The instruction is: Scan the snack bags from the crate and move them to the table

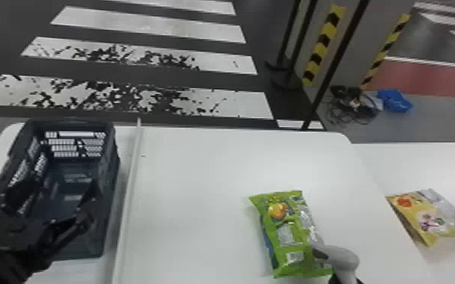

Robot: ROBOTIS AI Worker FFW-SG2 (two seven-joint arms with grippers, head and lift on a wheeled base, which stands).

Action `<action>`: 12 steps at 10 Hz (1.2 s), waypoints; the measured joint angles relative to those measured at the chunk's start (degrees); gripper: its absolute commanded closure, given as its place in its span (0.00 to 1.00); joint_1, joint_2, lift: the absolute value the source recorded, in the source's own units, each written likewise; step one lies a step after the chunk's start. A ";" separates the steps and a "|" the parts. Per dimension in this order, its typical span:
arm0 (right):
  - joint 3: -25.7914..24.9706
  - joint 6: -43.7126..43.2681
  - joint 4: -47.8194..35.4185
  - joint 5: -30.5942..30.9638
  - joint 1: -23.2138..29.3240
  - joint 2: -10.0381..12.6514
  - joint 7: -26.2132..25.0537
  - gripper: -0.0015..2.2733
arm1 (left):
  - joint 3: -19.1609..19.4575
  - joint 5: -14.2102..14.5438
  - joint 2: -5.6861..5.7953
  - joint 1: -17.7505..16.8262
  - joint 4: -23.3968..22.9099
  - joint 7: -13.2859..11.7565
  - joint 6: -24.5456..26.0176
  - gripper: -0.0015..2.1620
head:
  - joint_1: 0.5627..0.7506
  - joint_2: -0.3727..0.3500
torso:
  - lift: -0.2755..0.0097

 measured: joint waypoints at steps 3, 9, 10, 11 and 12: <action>-2.55 4.63 -1.88 -0.34 -3.28 -1.50 0.00 0.94 | 0.00 -0.35 -0.14 0.67 -0.48 -0.16 0.00 0.00 | 0.70 0.19 | 0.63; -6.33 18.15 4.09 2.50 -19.28 -5.94 0.00 0.94 | -0.22 -1.87 -0.50 2.46 -0.94 -0.52 0.03 0.00 | 0.70 0.12 | 0.63; -6.31 18.59 6.50 3.15 -21.60 -6.60 0.00 0.94 | -0.20 -2.29 -0.70 2.86 -1.10 -0.51 0.11 0.00 | 0.70 0.11 | 0.63; -6.22 18.86 9.88 3.77 -24.09 -7.23 0.00 0.94 | -0.20 -2.58 -0.81 3.19 -1.21 -0.56 0.16 0.00 | 0.70 0.09 | 0.63; -6.13 18.77 12.62 3.95 -25.61 -7.76 0.00 0.94 | -0.39 -2.66 -0.78 3.27 -1.22 -0.66 0.23 0.00 | 0.70 0.09 | 0.63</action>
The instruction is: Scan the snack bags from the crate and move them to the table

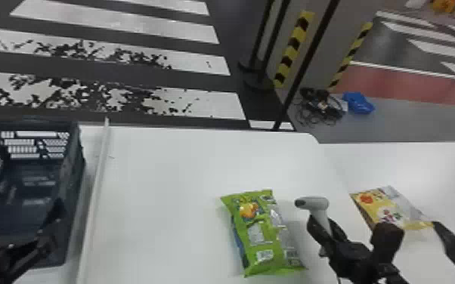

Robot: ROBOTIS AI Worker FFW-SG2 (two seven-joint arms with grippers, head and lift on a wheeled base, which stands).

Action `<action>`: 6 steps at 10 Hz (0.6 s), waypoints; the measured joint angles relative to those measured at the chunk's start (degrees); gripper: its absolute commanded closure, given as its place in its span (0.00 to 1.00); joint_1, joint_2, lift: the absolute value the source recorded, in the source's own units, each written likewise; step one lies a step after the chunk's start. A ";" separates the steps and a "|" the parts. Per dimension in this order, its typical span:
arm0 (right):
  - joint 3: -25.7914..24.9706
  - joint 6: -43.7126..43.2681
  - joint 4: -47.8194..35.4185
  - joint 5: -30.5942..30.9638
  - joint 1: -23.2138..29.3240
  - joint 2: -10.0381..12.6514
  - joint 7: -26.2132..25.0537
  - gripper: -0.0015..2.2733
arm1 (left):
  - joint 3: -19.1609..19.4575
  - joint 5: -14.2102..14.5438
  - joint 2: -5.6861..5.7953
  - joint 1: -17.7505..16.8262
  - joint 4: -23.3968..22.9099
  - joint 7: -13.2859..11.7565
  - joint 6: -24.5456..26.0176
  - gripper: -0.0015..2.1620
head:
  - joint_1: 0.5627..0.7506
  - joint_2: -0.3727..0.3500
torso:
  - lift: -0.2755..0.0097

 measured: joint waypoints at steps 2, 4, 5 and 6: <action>0.18 -1.07 4.59 0.81 -2.13 -1.02 0.07 0.94 | -0.54 -0.03 0.35 -0.07 0.16 -0.21 0.26 0.00 | 0.70 0.05 | 0.63; 0.54 -1.50 7.29 2.30 -3.93 -1.50 0.06 0.94 | -0.84 -0.02 0.53 -0.16 0.38 -0.20 0.30 0.00 | 0.70 0.04 | 0.63; 0.83 -1.83 8.59 2.66 -4.70 -1.70 0.07 0.94 | -0.84 -0.02 0.51 -0.04 0.39 -0.20 0.30 0.00 | 0.70 0.04 | 0.63; 1.25 -2.48 9.87 2.76 -5.24 -1.95 0.09 0.94 | -0.85 -0.04 0.48 0.01 0.42 -0.24 0.30 0.00 | 0.70 0.04 | 0.63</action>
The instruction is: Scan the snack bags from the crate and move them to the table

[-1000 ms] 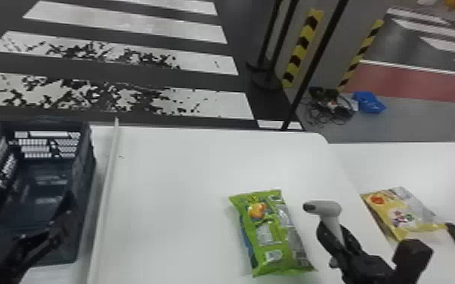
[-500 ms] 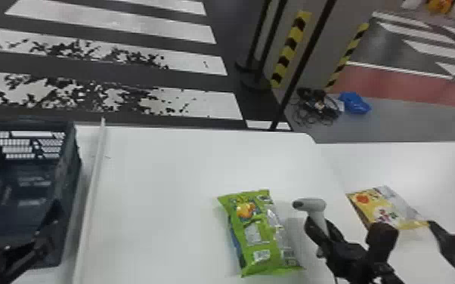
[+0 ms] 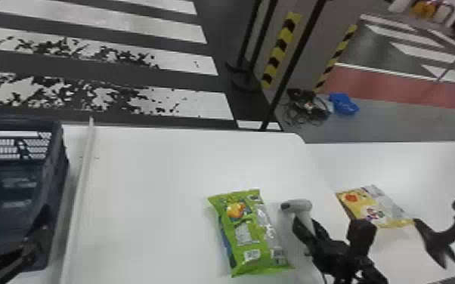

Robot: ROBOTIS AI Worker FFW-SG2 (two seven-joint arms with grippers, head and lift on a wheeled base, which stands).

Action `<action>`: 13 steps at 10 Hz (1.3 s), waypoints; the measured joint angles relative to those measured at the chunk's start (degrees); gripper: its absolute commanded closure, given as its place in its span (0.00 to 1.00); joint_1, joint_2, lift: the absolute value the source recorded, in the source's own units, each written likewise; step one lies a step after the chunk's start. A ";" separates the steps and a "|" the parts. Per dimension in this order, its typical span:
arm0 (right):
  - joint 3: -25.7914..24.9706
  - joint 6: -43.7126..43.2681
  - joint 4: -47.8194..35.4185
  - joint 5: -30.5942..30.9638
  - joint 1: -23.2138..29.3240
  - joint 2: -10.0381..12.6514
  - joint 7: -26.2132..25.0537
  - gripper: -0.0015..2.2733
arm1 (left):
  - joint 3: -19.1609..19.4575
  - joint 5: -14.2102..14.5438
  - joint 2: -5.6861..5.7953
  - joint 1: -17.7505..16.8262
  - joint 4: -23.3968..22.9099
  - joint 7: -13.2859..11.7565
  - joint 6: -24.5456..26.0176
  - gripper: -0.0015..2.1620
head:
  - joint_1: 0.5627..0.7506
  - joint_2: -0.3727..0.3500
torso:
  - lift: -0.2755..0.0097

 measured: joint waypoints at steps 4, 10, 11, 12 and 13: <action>0.75 -0.80 1.49 -0.30 -0.39 -0.27 -0.27 0.25 | -0.08 -0.06 -0.18 -0.28 -0.19 -0.23 0.00 0.00 | 0.70 0.04 | 0.63; -0.15 -0.83 -0.67 -1.55 1.19 0.07 -1.39 0.03 | -0.93 0.03 -0.17 -0.67 -1.56 -0.31 0.00 0.00 | 0.70 0.03 | 0.63; -0.80 -0.27 -3.82 -3.14 3.13 0.31 -1.41 0.03 | -0.99 0.03 -0.23 -0.75 -1.57 -0.31 0.00 0.00 | 0.70 0.03 | 0.63; -1.36 0.96 -7.41 -4.67 5.09 0.83 -1.41 0.03 | -1.10 0.03 -0.27 -0.78 -1.58 -0.31 0.00 0.00 | 0.70 0.03 | 0.63; -1.94 3.38 -11.32 -6.79 7.16 1.29 -1.36 0.03 | -1.26 -0.02 -0.28 -0.78 -1.58 -0.31 0.00 0.00 | 0.70 0.03 | 0.63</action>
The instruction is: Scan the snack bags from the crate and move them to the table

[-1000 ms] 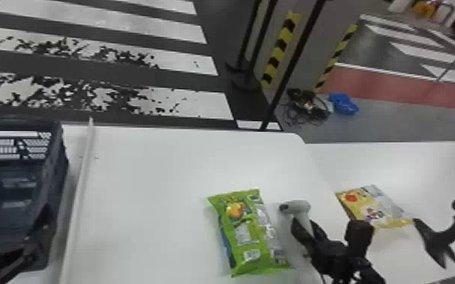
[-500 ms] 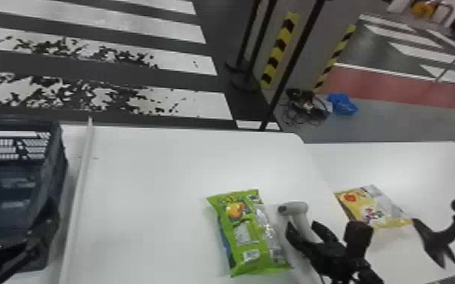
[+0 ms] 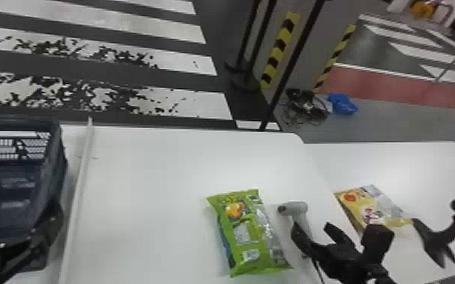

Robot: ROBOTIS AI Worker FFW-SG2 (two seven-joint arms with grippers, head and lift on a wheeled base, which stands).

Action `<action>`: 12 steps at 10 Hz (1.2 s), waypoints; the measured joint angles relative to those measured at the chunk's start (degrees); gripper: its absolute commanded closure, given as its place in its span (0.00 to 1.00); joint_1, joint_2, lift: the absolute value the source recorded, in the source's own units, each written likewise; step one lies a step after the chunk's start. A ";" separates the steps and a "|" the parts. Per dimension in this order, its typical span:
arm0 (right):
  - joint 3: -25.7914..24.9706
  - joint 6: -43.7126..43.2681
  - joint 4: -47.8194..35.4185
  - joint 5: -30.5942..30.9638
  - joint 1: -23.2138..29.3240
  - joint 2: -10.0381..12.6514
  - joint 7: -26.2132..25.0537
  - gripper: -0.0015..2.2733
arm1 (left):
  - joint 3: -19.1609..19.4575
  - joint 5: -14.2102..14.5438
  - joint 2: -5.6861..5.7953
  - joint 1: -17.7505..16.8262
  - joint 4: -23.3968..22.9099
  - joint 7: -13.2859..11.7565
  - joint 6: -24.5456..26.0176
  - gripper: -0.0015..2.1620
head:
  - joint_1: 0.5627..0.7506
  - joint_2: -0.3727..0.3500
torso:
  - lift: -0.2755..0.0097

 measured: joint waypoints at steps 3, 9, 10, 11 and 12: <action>-2.85 15.97 -10.84 -7.01 4.73 0.41 3.30 0.04 | -0.22 -0.19 0.07 0.00 0.35 -0.07 0.00 0.00 | 0.70 0.05 | 0.63; -4.94 43.52 -15.82 -7.05 -1.42 0.43 10.77 0.04 | -0.32 -0.18 0.44 0.91 1.64 -0.75 -1.33 0.00 | 0.70 0.15 | 0.63; -4.12 44.59 -14.25 -6.51 -3.18 0.34 11.09 0.04 | -0.31 -0.16 0.46 1.03 1.72 -0.80 -1.58 0.00 | 0.70 0.16 | 0.63; -3.39 45.08 -12.90 -6.26 -4.33 0.32 11.41 0.04 | -0.22 -0.15 0.50 1.06 1.70 -0.80 -1.71 0.00 | 0.70 0.17 | 0.63; -2.53 45.04 -12.04 -6.02 -4.86 0.32 11.48 0.04 | -0.16 -0.16 0.49 1.06 1.68 -0.79 -1.75 0.00 | 0.70 0.18 | 0.63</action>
